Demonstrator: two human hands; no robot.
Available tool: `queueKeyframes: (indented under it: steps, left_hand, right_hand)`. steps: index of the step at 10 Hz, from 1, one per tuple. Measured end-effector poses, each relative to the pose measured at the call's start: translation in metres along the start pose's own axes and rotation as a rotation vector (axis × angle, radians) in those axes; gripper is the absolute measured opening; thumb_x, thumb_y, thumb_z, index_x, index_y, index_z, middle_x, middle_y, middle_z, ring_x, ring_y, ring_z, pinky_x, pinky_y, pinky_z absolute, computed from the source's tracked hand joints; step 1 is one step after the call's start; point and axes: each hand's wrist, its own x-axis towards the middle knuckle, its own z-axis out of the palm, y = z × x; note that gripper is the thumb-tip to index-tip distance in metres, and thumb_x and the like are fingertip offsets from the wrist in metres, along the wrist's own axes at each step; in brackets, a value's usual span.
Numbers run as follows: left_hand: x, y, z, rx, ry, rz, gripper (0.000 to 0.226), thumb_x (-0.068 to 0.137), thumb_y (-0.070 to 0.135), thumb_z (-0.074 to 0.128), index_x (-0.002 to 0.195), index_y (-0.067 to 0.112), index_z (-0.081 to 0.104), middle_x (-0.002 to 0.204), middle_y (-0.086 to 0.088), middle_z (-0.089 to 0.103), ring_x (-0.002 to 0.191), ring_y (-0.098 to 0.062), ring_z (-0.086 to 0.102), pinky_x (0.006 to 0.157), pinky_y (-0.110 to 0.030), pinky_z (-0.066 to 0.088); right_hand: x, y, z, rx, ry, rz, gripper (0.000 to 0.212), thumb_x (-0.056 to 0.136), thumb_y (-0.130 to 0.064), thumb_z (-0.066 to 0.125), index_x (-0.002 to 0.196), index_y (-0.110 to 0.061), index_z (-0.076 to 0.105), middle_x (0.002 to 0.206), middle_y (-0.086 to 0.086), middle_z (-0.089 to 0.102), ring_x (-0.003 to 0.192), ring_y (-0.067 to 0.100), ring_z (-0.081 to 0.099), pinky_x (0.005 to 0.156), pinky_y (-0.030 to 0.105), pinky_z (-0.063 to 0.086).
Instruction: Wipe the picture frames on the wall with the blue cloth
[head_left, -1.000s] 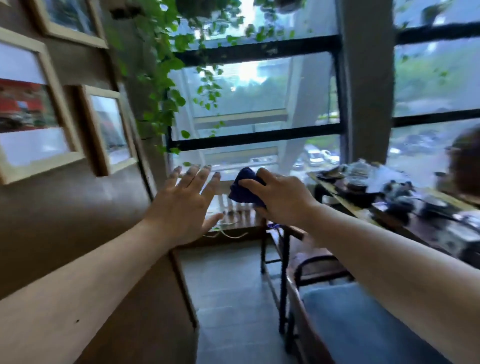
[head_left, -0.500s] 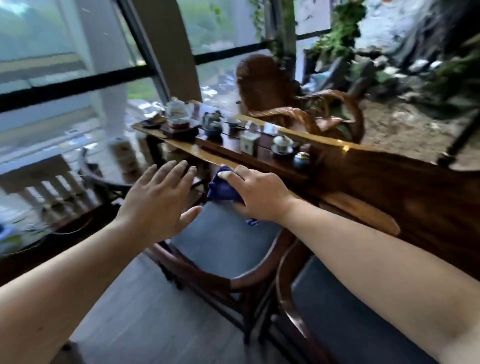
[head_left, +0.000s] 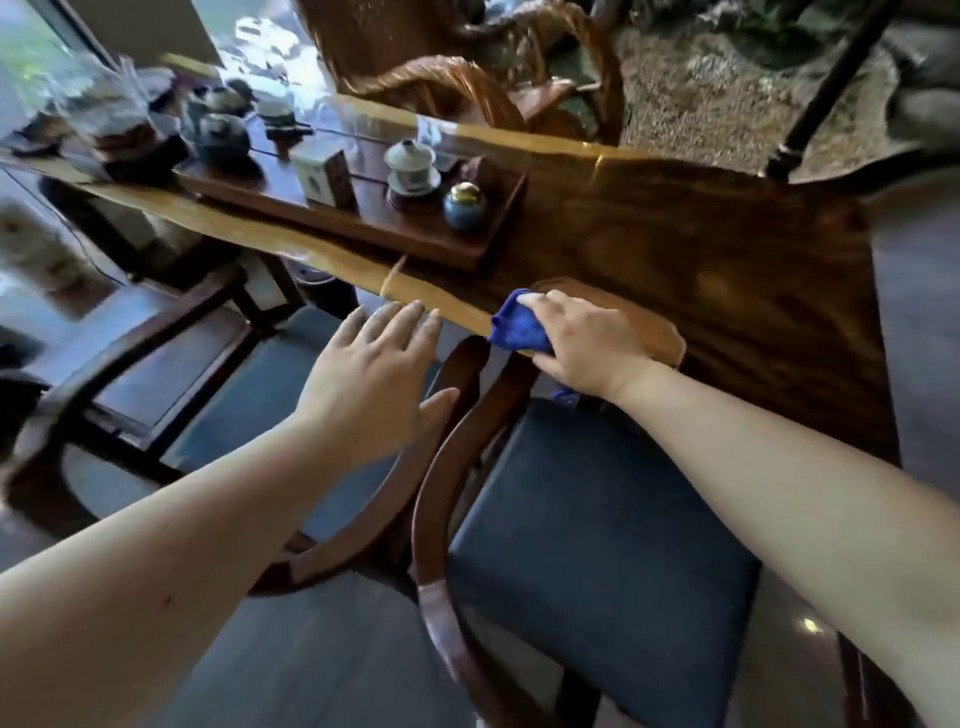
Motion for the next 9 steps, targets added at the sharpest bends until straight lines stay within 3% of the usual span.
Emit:
queueKeyframes:
  steps: [1, 3, 5, 6, 7, 8, 9]
  left_hand:
    - [0.023, 0.013, 0.021, -0.042, -0.028, -0.007, 0.081, 0.084, 0.062, 0.041, 0.146, 0.010, 0.032, 0.150, -0.014, 0.040, 0.139, -0.030, 0.033, 0.116, -0.049, 0.025]
    - [0.058, 0.022, 0.072, -0.064, -0.130, -0.001, 0.085, 0.081, 0.066, 0.026, 0.146, 0.011, 0.033, 0.148, -0.012, 0.042, 0.139, -0.030, 0.033, 0.116, -0.048, 0.025]
    - [0.075, 0.023, 0.106, -0.097, -0.182, -0.031, 0.085, 0.082, 0.067, 0.027, 0.147, 0.013, 0.031, 0.150, -0.011, 0.040, 0.140, -0.029, 0.031, 0.116, -0.050, 0.025]
    - [0.080, 0.022, 0.115, -0.097, -0.199, -0.026, 0.085, 0.082, 0.067, 0.031, 0.148, 0.013, 0.030, 0.151, -0.011, 0.039, 0.141, -0.029, 0.030, 0.116, -0.051, 0.024]
    - [0.083, 0.020, 0.116, -0.078, -0.222, -0.018, 0.085, 0.081, 0.066, 0.032, 0.148, 0.012, 0.030, 0.151, -0.013, 0.039, 0.141, -0.031, 0.030, 0.116, -0.052, 0.024]
    - [0.085, 0.008, 0.107, -0.046, -0.180, 0.000, 0.082, 0.086, 0.064, 0.035, 0.148, 0.011, 0.028, 0.152, -0.015, 0.037, 0.141, -0.033, 0.029, 0.116, -0.052, 0.023]
    - [0.080, -0.005, 0.092, 0.005, -0.176, -0.026, 0.081, 0.088, 0.063, 0.037, 0.149, 0.011, 0.026, 0.153, -0.015, 0.034, 0.143, -0.032, 0.027, 0.116, -0.053, 0.022]
  right_hand:
    - [0.009, 0.043, 0.026, -0.021, -0.059, 0.078, 0.062, 0.079, -0.033, 0.061, 0.136, -0.018, 0.041, 0.124, 0.008, 0.055, 0.109, 0.031, 0.055, 0.073, 0.042, 0.049]
    - [0.031, 0.118, 0.080, -0.133, -0.128, 0.147, 0.061, 0.086, -0.028, 0.057, 0.140, -0.014, 0.035, 0.120, 0.011, 0.052, 0.104, 0.031, 0.052, 0.069, 0.040, 0.046]
    - [0.036, 0.139, 0.126, -0.125, -0.262, 0.207, 0.057, 0.092, -0.031, 0.046, 0.144, -0.015, 0.027, 0.126, 0.012, 0.049, 0.108, 0.031, 0.048, 0.083, 0.045, 0.045]
    - [0.028, 0.143, 0.140, -0.086, -0.294, 0.261, 0.064, 0.094, -0.046, 0.035, 0.148, -0.017, 0.015, 0.144, 0.010, 0.038, 0.126, 0.031, 0.037, 0.098, 0.050, 0.034]
    - [0.029, 0.144, 0.135, -0.080, -0.415, 0.284, 0.074, 0.091, -0.061, 0.024, 0.149, -0.023, -0.001, 0.158, 0.011, 0.012, 0.142, 0.030, 0.012, 0.111, 0.055, 0.014]
    - [0.034, 0.137, 0.119, -0.088, -0.429, 0.223, 0.080, 0.087, -0.068, 0.024, 0.148, -0.027, -0.007, 0.159, 0.013, -0.001, 0.145, 0.031, 0.001, 0.112, 0.058, 0.006]
    - [0.040, 0.113, 0.102, -0.105, -0.322, 0.026, 0.077, 0.088, -0.064, 0.029, 0.148, -0.028, -0.001, 0.159, 0.013, 0.005, 0.144, 0.031, 0.005, 0.113, 0.058, 0.012]
